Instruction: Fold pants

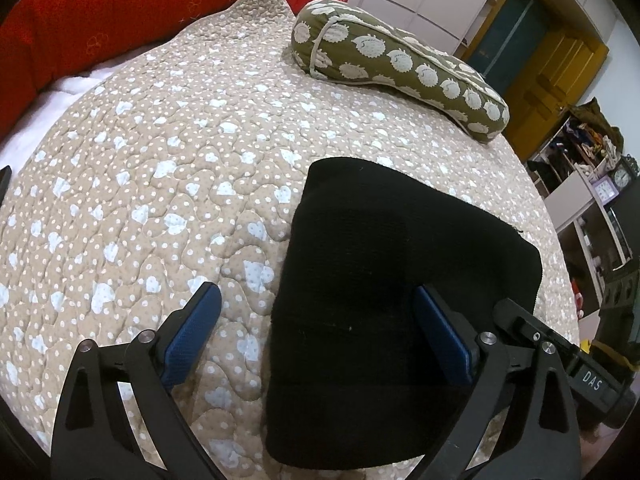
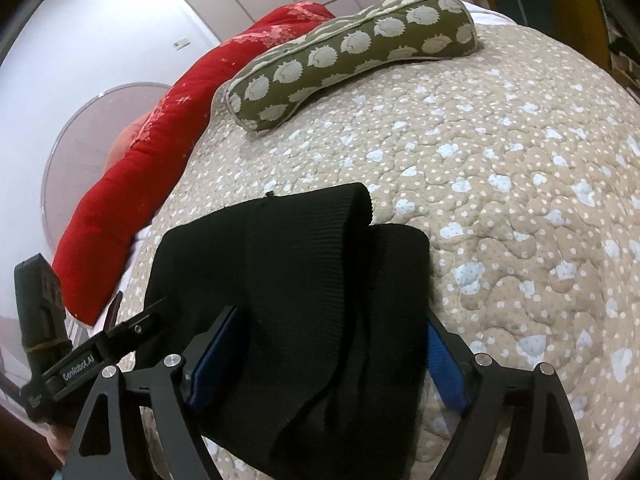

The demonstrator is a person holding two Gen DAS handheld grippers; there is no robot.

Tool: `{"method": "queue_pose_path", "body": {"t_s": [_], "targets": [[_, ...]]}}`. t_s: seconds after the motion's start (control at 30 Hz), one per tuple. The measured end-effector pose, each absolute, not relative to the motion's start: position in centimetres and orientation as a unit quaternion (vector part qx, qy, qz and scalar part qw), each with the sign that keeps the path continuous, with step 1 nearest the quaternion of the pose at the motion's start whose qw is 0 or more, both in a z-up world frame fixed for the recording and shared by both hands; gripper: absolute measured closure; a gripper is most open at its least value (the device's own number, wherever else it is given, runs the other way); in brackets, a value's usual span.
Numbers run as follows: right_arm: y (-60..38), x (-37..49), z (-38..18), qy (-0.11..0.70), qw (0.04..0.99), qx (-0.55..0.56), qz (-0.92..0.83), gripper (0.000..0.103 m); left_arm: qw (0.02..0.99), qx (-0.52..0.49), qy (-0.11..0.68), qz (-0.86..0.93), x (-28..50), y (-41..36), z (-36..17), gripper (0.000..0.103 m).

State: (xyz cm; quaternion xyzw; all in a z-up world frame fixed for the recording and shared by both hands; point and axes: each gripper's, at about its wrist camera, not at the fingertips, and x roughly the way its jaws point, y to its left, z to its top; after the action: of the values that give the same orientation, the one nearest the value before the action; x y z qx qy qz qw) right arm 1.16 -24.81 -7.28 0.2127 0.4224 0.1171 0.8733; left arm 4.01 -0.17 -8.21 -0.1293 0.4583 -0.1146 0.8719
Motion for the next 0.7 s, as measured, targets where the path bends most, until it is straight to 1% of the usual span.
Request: {"method": "queue_pose_path", "body": {"t_s": [0.1, 0.13, 0.17, 0.2, 0.23, 0.27, 0.3, 0.37, 0.4, 0.43, 0.5, 0.6, 0.7], "targets": [[-24.8, 0.9, -7.3, 0.420, 0.875, 0.211, 0.113, 0.018, 0.871, -0.132, 0.460, -0.111, 3.8, -0.2, -8.2, 0.006], [-24.7, 0.9, -7.2, 0.420, 0.876, 0.209, 0.113, 0.020, 0.871, -0.132, 0.461, -0.111, 3.8, -0.2, -8.2, 0.006], [-24.7, 0.8, -7.1, 0.419, 0.878, 0.203, 0.117, 0.028, 0.871, -0.130, 0.461, -0.111, 3.7, -0.3, -8.1, 0.006], [-24.5, 0.7, -6.9, 0.415, 0.880, 0.197, 0.122, 0.036, 0.871, -0.128, 0.460, -0.112, 3.6, -0.4, -8.1, 0.010], [-24.5, 0.5, -6.7, 0.409, 0.884, 0.190, 0.124, 0.039, 0.872, -0.127, 0.457, -0.116, 3.4, -0.6, -7.9, 0.018], [-24.3, 0.2, -6.5, 0.403, 0.888, 0.182, 0.124, 0.044, 0.873, -0.125, 0.454, -0.125, 3.1, -0.8, -7.7, 0.024], [-24.2, 0.0, -6.3, 0.398, 0.892, 0.175, 0.125, 0.048, 0.873, -0.122, 0.452, -0.133, 2.9, -1.1, -7.5, 0.036], [-24.0, -0.4, -5.7, 0.391, 0.897, 0.165, 0.122, 0.055, 0.878, -0.101, 0.450, -0.127, 2.5, -1.9, -6.7, 0.039], [-23.9, -0.6, -5.3, 0.384, 0.901, 0.160, 0.123, 0.059, 0.879, -0.093, 0.450, -0.128, 2.5, -2.1, -6.4, 0.043], [-24.0, -0.8, -4.9, 0.380, 0.903, 0.158, 0.125, 0.060, 0.879, -0.090, 0.449, -0.131, 2.6, -2.2, -5.9, 0.048], [-24.1, -1.1, -3.9, 0.371, 0.906, 0.154, 0.132, 0.062, 0.879, -0.094, 0.446, -0.139, 2.8, -2.1, -5.0, 0.052], [-24.2, -0.7, -2.4, 0.355, 0.914, 0.147, 0.132, 0.062, 0.886, -0.090, 0.430, -0.149, 3.8, -2.5, -3.1, 0.054], [-25.0, 0.7, -1.0, 0.339, 0.919, 0.155, 0.130, 0.062, 0.894, -0.079, 0.413, -0.154, 5.3, -3.3, -1.4, 0.054]]}}
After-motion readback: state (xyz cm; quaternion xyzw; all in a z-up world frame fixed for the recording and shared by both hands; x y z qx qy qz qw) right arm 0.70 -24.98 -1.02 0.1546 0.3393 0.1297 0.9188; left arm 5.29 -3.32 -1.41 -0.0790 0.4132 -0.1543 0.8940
